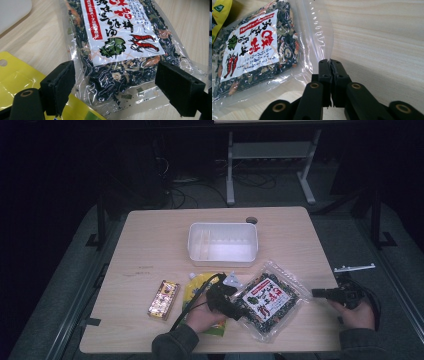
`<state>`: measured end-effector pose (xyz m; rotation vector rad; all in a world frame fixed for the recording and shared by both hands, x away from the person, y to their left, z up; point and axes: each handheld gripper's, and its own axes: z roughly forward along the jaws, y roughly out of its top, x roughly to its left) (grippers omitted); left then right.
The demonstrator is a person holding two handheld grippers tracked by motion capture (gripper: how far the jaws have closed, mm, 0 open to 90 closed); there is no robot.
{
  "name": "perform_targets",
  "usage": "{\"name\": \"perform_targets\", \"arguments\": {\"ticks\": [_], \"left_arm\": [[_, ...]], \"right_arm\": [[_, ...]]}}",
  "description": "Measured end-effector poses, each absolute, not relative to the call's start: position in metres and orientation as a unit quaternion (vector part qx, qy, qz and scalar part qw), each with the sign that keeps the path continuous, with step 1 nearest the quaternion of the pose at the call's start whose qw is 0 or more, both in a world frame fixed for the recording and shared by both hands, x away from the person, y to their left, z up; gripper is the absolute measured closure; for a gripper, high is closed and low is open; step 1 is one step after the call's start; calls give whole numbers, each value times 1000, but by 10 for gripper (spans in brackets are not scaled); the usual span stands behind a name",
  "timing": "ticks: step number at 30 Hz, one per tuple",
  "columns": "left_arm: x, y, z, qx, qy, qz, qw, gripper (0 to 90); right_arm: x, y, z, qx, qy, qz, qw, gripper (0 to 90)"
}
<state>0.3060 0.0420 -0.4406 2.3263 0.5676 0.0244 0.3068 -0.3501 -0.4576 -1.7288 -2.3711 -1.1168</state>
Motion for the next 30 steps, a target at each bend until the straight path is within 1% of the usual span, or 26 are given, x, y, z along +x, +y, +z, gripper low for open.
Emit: {"name": "perform_targets", "arguments": {"ticks": [4, 11, 15, 23, 24, 27, 30], "left_arm": [[306, 43, -440, 904, 221, 10, 366, 159], [310, 45, -440, 903, 226, 7, 366, 159], [314, 45, -439, 903, 223, 0, 368, 190], [326, 43, -441, 899, 231, -19, 372, 190], [326, 43, -441, 899, 231, -19, 372, 190], [331, 43, -443, 894, 229, -40, 383, 189], [332, 42, -443, 894, 223, -44, 386, 188]], "right_arm": [[306, -351, -454, -548, -755, -360, -4, 898], [301, -350, -435, -531, -767, -360, -27, 900], [295, -352, -417, -520, -768, -372, -45, 900], [282, -343, -379, -485, -783, -383, -74, 900], [282, -343, -379, -485, -783, -383, -74, 900], [275, -338, -357, -464, -792, -385, -93, 900], [270, -333, -340, -447, -799, -388, -105, 900]]}}
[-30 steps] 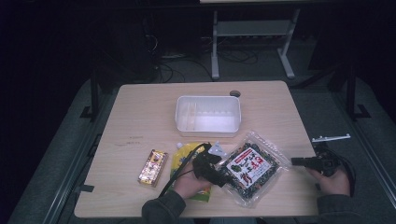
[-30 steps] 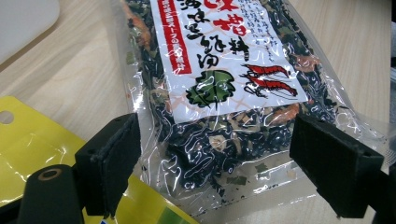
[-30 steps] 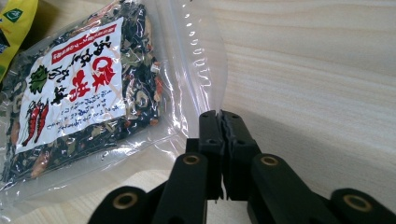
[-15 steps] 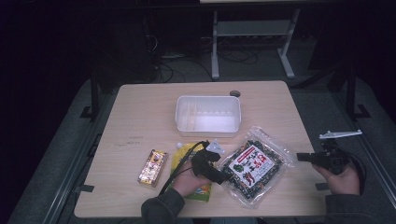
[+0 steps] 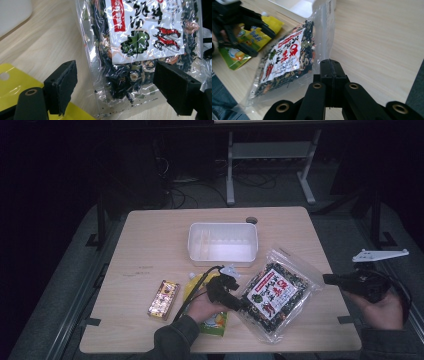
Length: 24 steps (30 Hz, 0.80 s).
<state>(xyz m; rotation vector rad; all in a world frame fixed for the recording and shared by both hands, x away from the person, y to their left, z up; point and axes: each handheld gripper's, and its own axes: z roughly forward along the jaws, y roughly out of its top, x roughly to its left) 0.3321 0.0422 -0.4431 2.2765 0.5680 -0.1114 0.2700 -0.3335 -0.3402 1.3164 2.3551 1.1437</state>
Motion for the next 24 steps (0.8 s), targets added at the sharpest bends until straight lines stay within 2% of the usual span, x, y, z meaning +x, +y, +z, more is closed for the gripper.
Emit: {"name": "perform_targets", "arguments": {"ticks": [6, 10, 15, 18, 20, 22, 23, 24], "left_arm": [[338, 39, -445, 891, 222, -55, 392, 189], [346, 37, -447, 878, 224, -90, 414, 193], [354, 37, -450, 870, 224, -116, 424, 242], [357, 37, -452, 867, 220, -133, 427, 306], [358, 38, -452, 865, 212, -144, 432, 380], [358, 39, -451, 866, 206, -146, 433, 396], [358, 42, -450, 865, 201, -149, 436, 472], [358, 42, -450, 865, 201, -149, 436, 500]], "right_arm": [[262, -327, -316, 420, 806, 399, 122, 900], [259, -322, -303, 403, 811, 404, 127, 900], [258, -316, -295, 389, 817, 406, 130, 900], [260, -314, -292, 383, 816, 413, 126, 900], [261, -314, -292, 382, 816, 415, 124, 900], [262, -313, -292, 382, 817, 413, 123, 900], [264, -313, -292, 382, 815, 417, 125, 900], [264, -313, -292, 382, 815, 417, 125, 900]]}}
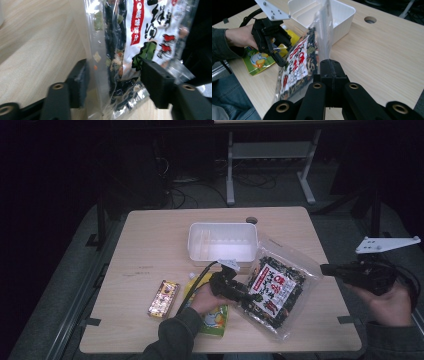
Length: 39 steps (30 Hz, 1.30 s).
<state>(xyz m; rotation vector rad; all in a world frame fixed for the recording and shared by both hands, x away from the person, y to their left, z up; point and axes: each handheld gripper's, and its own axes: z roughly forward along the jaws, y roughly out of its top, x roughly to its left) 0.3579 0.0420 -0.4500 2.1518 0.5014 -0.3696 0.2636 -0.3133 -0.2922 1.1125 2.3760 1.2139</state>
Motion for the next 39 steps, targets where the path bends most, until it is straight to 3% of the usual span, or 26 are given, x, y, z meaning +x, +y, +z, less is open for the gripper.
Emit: {"name": "perform_targets", "arguments": {"ticks": [1, 6, 13, 17, 20, 21, 24, 26, 39], "left_arm": [[358, 44, -450, 863, 201, -153, 438, 500], [352, 47, -447, 860, 169, -161, 454, 700], [347, 47, -443, 865, 157, -145, 455, 719], [345, 47, -442, 865, 158, -138, 456, 725], [345, 46, -443, 864, 160, -139, 456, 730], [345, 46, -443, 863, 163, -140, 457, 734], [345, 46, -443, 864, 160, -134, 458, 742], [345, 46, -444, 865, 158, -133, 457, 743], [343, 48, -441, 869, 151, -124, 454, 743]], "right_arm": [[264, -314, -292, 381, 814, 420, 126, 900], [268, -318, -294, 386, 809, 426, 125, 900], [270, -323, -299, 390, 806, 427, 128, 892], [273, -329, -304, 396, 798, 435, 129, 758], [276, -334, -310, 406, 789, 444, 120, 706], [279, -339, -320, 421, 780, 450, 110, 557], [279, -342, -330, 433, 774, 450, 109, 522], [280, -342, -348, 440, 769, 454, 95, 433], [300, -313, -392, 410, 787, 460, 21, 330]]}}
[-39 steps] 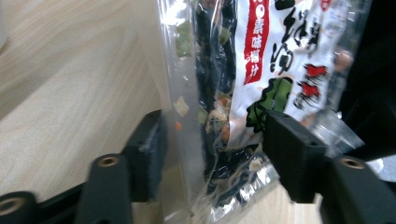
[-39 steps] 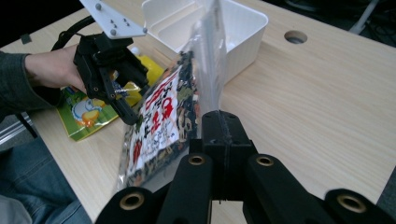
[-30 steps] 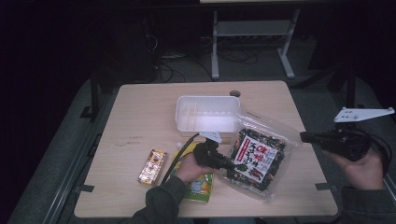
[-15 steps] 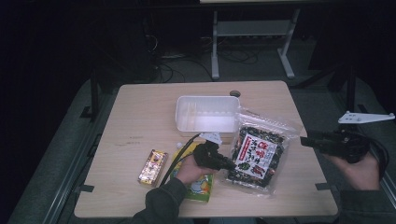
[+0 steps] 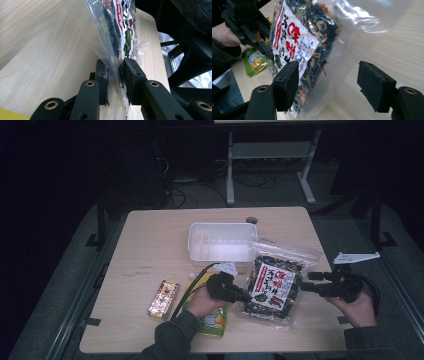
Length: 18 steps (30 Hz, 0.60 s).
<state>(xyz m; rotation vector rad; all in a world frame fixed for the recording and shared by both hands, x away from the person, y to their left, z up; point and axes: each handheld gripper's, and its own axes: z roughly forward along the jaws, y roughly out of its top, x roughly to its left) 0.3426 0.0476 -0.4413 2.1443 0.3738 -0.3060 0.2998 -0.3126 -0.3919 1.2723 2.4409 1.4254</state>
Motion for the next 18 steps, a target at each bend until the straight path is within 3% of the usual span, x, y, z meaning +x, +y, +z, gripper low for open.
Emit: {"name": "perform_targets", "arguments": {"ticks": [12, 18], "left_arm": [[341, 50, -441, 871, 139, -124, 454, 743], [340, 52, -441, 871, 134, -121, 457, 741]], "right_arm": [[313, -302, -393, 392, 779, 490, -5, 425], [308, -303, -387, 375, 773, 511, -11, 584]]}}
